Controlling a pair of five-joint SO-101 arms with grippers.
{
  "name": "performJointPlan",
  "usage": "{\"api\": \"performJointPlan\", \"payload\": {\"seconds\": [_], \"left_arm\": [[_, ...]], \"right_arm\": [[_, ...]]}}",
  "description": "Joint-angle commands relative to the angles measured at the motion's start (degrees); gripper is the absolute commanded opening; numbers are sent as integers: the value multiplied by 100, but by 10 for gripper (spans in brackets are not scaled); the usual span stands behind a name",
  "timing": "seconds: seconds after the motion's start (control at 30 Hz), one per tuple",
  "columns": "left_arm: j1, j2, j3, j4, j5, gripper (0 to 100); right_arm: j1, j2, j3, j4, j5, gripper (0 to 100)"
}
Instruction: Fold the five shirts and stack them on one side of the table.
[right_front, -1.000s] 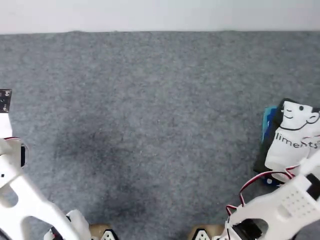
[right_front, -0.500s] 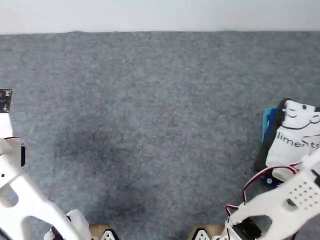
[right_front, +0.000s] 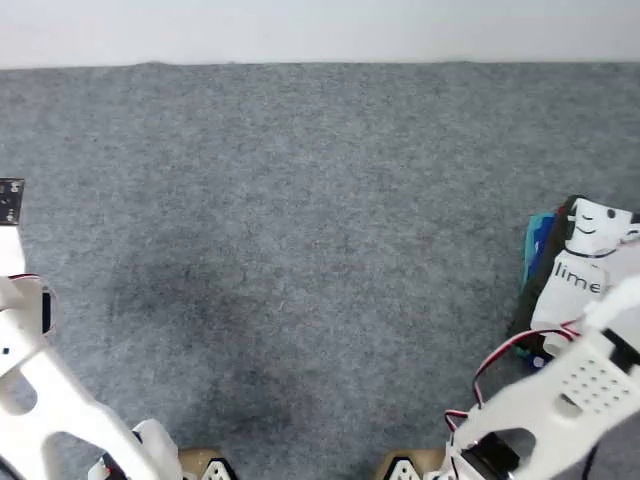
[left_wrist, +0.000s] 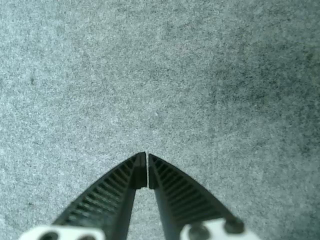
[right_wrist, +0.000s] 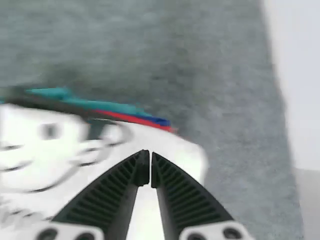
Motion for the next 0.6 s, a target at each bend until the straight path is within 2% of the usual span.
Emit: {"api": "performJointPlan", "payload": {"seconds": [0.0, 0.17, 0.43, 0.57], "left_arm": [[35, -158, -251, -88, -35, 14], [35, -158, -259, -88, -35, 14], [35, -158, -242, -97, -35, 14], [35, -158, -242, -97, -35, 14]], "right_arm": [[-558, -365, -264, 708, 9, 9], [-980, 171, -264, 1130, -246, 9], [-1191, 1631, -299, -374, -1257, 9], [-1323, 1666, -721, -470, -1635, 9]]}}
